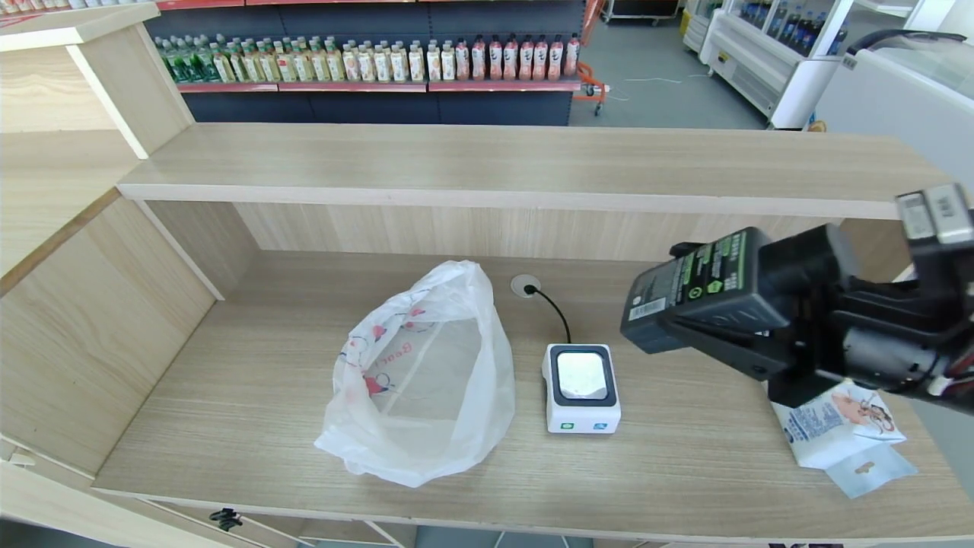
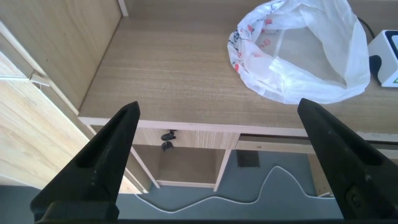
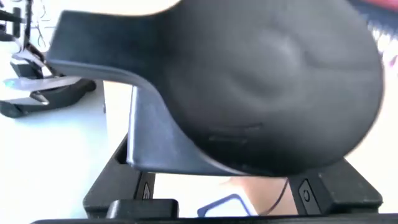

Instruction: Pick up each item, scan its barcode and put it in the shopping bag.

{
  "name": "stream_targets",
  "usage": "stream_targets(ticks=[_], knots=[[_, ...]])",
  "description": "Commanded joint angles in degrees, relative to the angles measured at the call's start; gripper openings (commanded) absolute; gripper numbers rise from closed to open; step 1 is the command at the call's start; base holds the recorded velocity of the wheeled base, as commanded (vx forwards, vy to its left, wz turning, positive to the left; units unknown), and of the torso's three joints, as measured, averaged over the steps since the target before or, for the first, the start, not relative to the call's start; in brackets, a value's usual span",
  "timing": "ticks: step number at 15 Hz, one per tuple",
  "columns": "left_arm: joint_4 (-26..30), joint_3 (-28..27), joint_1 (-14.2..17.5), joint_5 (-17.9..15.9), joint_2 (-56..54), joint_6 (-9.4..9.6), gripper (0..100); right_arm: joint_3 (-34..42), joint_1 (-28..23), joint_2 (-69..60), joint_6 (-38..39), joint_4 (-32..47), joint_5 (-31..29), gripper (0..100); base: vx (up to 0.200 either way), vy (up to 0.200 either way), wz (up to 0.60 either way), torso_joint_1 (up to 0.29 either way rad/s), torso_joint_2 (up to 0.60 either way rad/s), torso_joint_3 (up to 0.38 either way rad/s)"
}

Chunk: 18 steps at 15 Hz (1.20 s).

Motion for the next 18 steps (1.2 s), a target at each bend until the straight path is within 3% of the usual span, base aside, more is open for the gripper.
stream_targets(ticks=[1, 4, 6, 7, 11, 14, 18], knots=[[0.00, 0.01, -0.08, -0.09, -0.02, -0.01, 100, 1.16, 1.31, -10.27, -4.41, 0.00, 2.83, 0, 0.000, 0.000, 0.00, 0.000, 0.00, 0.000], [0.00, 0.01, 0.00, 0.00, -0.02, -0.01, 100, 3.62, 1.31, -19.06, -4.50, 0.36, 3.54, 0, 0.000, 0.000, 0.00, 0.000, 0.00, 0.000], [0.00, -0.08, 0.00, 0.00, -0.02, -0.01, 100, 3.53, 0.87, -24.95, 3.59, 6.95, 5.47, 0, 0.000, 0.000, 0.00, 0.000, 0.00, 0.000], [0.00, 0.01, 0.00, 0.00, -0.02, -0.01, 100, 2.74, 0.87, -26.71, 4.12, 10.73, 5.38, 0, 0.000, 0.000, 0.00, 0.000, 0.00, 0.000], [0.00, 0.01, -0.08, 0.00, -0.02, -0.01, 100, 2.66, 1.31, -25.56, -6.43, 12.66, 5.91, 0, 0.000, 0.000, 0.00, 0.000, 0.00, 0.000], [0.00, 0.01, -0.08, 0.00, -0.02, -0.01, 100, 3.45, 6.06, -25.47, -17.94, 12.92, 7.67, 0, 0.000, 0.000, 0.00, 0.000, 0.00, 0.000], [0.00, 0.01, 0.00, 0.00, -0.02, -0.01, 100, 1.95, 10.89, -24.33, -27.70, 12.92, 7.67, 0, 0.000, 0.000, 0.00, 0.000, 0.00, 0.000]])
